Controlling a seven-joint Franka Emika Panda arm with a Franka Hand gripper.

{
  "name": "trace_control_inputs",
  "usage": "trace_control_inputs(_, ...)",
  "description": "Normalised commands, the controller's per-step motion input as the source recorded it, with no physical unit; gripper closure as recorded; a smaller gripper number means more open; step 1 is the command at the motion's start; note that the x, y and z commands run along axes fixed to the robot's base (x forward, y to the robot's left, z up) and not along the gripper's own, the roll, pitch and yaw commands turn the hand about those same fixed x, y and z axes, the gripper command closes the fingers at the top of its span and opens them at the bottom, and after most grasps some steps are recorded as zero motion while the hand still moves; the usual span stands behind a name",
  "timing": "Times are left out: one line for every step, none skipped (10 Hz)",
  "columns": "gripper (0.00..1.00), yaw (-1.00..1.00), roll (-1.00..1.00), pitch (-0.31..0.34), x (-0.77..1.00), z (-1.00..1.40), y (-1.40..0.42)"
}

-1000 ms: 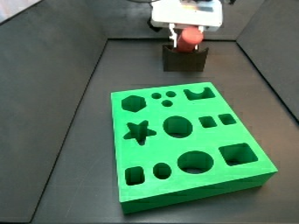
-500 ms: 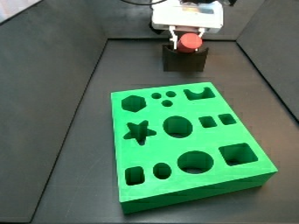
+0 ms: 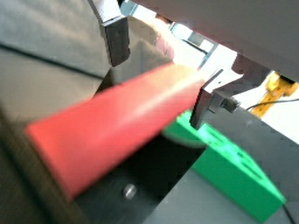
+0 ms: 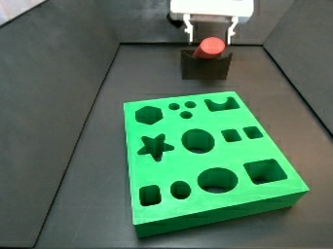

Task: Pick up the oval object. Move up. Place the oval object on the fixture. Regrasp the oval object. Move to above the board. Insert the oval object.
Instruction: Regrasp the oval object.

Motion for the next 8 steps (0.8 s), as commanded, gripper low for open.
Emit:
trace_control_inputs(0.00,0.05,0.02,-0.033,-0.04,1.00,0.00)
trace_control_inputs(0.00,0.06,0.03,0.000,-0.04,0.84,0.00)
trace_control_inputs(0.00,0.06,0.03,0.029,-0.03,0.66,0.00)
trace_control_inputs(0.00,0.05,0.03,0.056,-0.03,0.48,0.01)
trace_control_inputs(0.00,0.04,0.04,0.079,-0.02,0.30,0.01)
trace_control_inputs(0.00,0.00,0.02,0.045,-1.00,0.00,0.00)
trace_control_inputs(0.00,-0.02,0.01,0.024,-1.00,-0.02,0.00)
trace_control_inputs(0.00,-0.05,0.03,-0.001,-1.00,0.01,0.00)
